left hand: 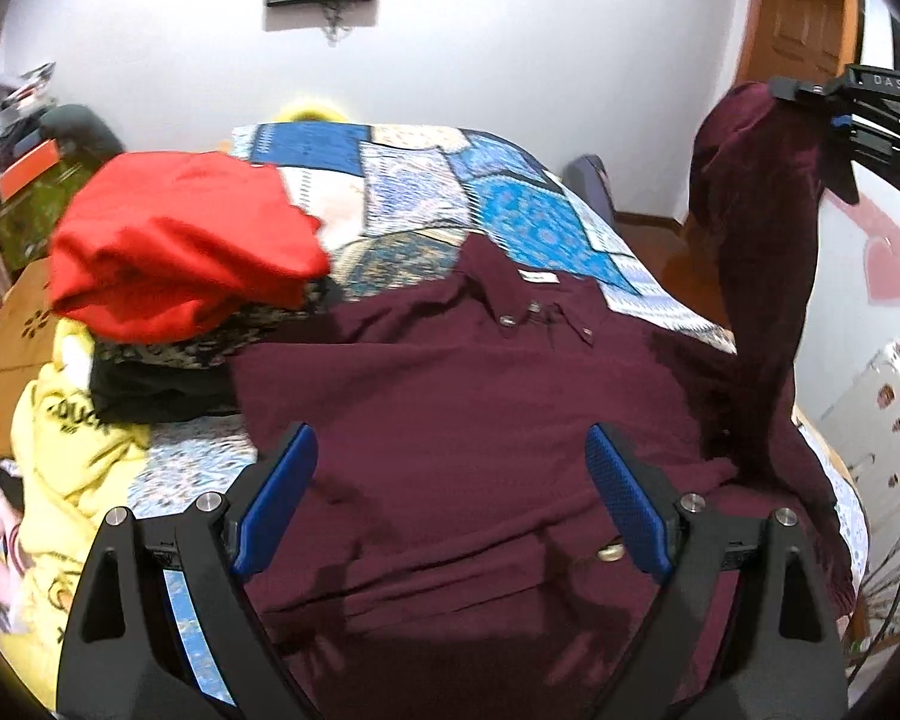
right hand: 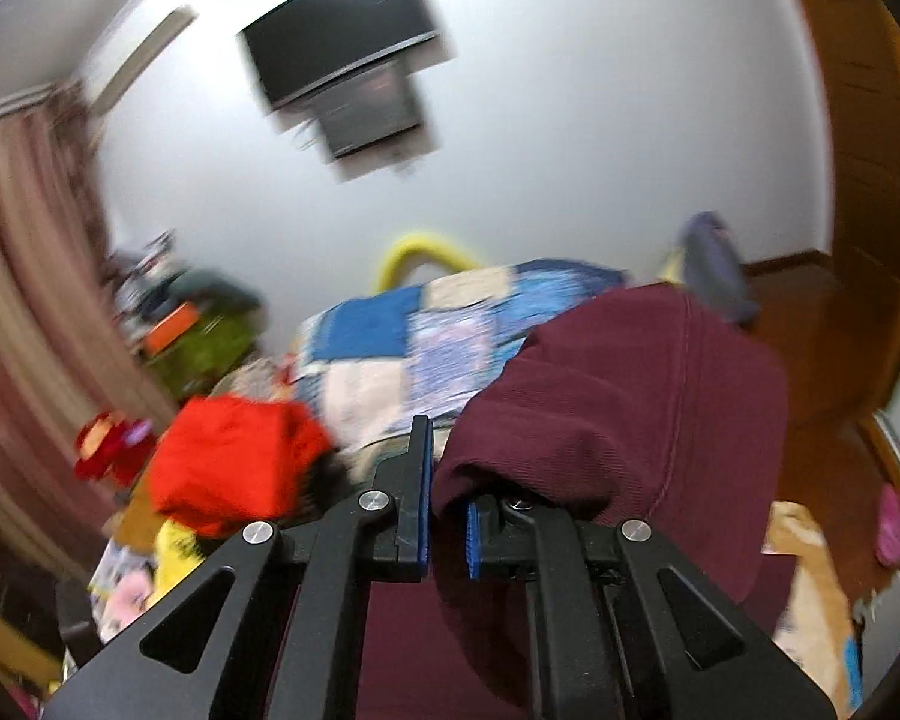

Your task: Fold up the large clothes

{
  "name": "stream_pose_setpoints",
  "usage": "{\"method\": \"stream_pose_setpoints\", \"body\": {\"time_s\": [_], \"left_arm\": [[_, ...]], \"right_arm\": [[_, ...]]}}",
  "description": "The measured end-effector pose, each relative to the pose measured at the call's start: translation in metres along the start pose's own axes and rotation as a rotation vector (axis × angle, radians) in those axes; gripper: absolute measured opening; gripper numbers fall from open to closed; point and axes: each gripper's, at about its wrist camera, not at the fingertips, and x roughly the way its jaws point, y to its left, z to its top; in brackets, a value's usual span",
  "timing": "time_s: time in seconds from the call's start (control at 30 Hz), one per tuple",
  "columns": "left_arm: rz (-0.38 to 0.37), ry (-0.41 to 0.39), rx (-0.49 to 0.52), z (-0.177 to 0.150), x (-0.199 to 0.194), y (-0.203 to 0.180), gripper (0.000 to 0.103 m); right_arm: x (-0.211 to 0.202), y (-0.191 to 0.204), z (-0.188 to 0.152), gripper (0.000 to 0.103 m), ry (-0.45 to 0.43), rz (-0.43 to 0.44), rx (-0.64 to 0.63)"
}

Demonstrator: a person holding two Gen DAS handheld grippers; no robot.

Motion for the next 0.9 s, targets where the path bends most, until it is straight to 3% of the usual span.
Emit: {"method": "stream_pose_setpoints", "body": {"time_s": [0.27, 0.53, 0.7, 0.77, 0.9], "left_arm": [[0.058, -0.014, -0.107, -0.01, -0.017, 0.052, 0.091], [0.122, -0.001, -0.171, -0.031, -0.026, 0.086, 0.091], [0.137, 0.011, -0.215, -0.042, -0.028, 0.1, 0.091], [0.141, 0.018, -0.229, -0.044, -0.028, 0.104, 0.091], [0.144, 0.026, -0.244, -0.046, -0.029, 0.107, 0.091]], "right_arm": [[0.089, 0.071, -0.04, 0.008, 0.26, 0.131, -0.094], [0.158, 0.103, -0.119, 0.008, 0.572, 0.182, -0.153], [0.169, 0.121, -0.149, 0.015, 0.679, 0.14, -0.212], [0.174, 0.125, -0.158, 0.026, 0.763, 0.141, -0.226], [0.165, 0.125, -0.158, 0.027, 0.74, 0.135, -0.24]]}}
